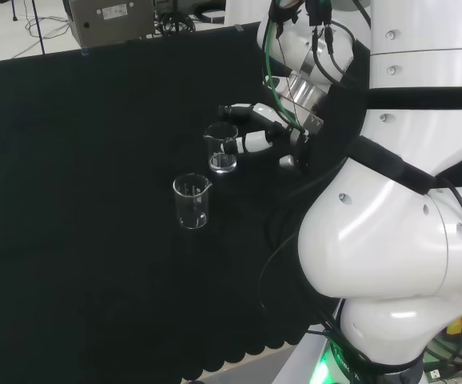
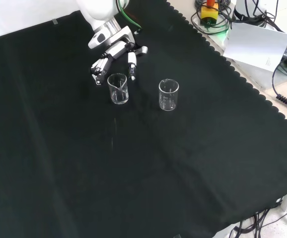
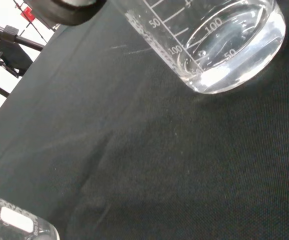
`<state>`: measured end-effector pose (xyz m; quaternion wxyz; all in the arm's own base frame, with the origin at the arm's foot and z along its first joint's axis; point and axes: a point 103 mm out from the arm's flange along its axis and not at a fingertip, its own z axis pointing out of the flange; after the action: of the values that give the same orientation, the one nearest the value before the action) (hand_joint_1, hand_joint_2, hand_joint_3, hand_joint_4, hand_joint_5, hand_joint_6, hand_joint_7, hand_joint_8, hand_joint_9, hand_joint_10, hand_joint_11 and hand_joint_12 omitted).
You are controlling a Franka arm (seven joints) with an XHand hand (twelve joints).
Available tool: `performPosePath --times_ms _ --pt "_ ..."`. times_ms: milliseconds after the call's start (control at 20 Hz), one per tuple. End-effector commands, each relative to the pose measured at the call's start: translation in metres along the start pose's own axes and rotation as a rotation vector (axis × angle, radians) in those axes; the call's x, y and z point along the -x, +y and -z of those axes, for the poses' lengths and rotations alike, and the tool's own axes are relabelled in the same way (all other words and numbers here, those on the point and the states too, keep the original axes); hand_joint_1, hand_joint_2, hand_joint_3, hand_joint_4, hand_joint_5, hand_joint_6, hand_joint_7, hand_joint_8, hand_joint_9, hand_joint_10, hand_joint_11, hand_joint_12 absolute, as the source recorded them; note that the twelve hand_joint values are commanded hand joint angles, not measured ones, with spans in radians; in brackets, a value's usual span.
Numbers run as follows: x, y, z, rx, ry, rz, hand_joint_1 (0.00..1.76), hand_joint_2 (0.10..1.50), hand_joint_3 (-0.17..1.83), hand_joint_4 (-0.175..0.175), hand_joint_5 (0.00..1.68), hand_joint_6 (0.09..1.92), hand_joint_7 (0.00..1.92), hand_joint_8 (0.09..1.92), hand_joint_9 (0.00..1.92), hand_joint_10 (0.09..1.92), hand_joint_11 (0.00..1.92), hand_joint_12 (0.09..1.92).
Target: Pick up the beaker on the right.
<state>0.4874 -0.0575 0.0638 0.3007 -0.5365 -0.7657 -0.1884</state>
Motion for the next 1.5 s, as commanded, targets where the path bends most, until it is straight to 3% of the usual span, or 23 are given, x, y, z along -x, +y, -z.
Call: performPosePath --times_ms 50,350,900,1300,1400,1500 --pt "0.001 0.002 -0.006 -0.009 0.001 0.007 0.80 0.83 -0.17 -0.041 0.42 0.09 0.17 0.66 0.30 0.63 0.00 1.29" --pt "0.004 0.005 -0.008 -0.007 0.012 -0.006 0.81 0.83 -0.17 -0.042 0.42 0.09 0.19 0.67 0.31 0.63 0.00 1.29" --pt "0.005 0.014 -0.014 0.009 0.069 0.013 0.89 0.85 -0.17 -0.055 0.43 0.09 0.22 0.67 0.35 0.63 0.00 1.33" --pt "0.001 0.017 -0.021 0.002 0.095 0.032 0.89 0.85 -0.17 -0.062 0.52 0.09 0.34 0.72 0.51 0.63 0.06 1.37" --pt "0.001 0.018 -0.023 0.009 0.110 0.029 0.90 0.85 -0.17 -0.061 0.54 0.14 0.38 0.73 0.55 0.61 0.07 1.37" --pt "0.000 0.019 -0.024 0.013 0.118 0.025 0.91 0.85 -0.17 -0.057 0.50 0.37 0.41 0.74 0.58 0.57 0.09 1.36"
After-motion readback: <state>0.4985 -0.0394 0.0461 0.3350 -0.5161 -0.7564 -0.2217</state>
